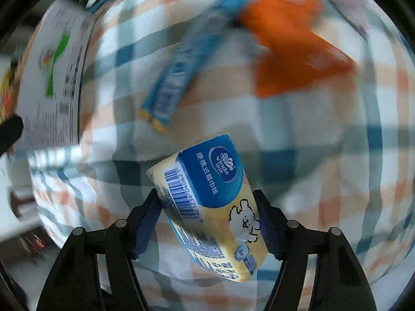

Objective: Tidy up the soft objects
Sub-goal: 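Grasp the orange snack bag with the left tool while the right tool grasps the milk carton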

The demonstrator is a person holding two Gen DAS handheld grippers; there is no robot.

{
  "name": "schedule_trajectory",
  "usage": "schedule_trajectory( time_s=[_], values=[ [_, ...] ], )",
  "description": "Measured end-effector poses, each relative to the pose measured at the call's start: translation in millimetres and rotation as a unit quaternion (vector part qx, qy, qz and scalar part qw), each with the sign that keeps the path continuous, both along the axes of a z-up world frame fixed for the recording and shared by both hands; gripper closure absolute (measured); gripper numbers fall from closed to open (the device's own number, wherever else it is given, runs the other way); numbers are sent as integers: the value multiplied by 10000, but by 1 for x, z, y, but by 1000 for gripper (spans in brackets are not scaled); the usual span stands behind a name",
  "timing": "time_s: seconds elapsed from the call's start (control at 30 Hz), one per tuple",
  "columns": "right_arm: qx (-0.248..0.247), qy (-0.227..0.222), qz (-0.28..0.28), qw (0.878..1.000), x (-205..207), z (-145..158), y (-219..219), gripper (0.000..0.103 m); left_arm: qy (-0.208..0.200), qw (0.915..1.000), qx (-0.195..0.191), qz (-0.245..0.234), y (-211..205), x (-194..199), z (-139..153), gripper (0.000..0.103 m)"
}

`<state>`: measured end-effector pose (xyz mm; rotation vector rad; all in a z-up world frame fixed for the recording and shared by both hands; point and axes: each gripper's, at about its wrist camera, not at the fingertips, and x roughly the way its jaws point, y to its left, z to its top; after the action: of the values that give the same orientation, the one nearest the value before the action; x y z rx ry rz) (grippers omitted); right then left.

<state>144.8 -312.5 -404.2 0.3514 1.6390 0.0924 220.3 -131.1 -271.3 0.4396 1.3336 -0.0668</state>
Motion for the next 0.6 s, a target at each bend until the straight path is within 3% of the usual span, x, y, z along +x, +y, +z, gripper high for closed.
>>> schedule_trajectory(
  time_s=[0.17,0.3,0.47,0.6],
  values=[
    [112,-156,-1044,9944,-23,14,-81,37,296,9985,-447,-67,-38,13,-2,0],
    [24,-185,-1921,9812,-41,19,-153,38,828,9919,-954,-159,-85,30,-17,0],
    [204,-99,-2606,9652,-54,7,-218,38,1566,9793,-1259,-238,-145,54,-59,0],
    [310,-215,-2826,9585,-59,14,-238,26,1966,9721,-1267,-163,-169,65,-94,1]
  ],
)
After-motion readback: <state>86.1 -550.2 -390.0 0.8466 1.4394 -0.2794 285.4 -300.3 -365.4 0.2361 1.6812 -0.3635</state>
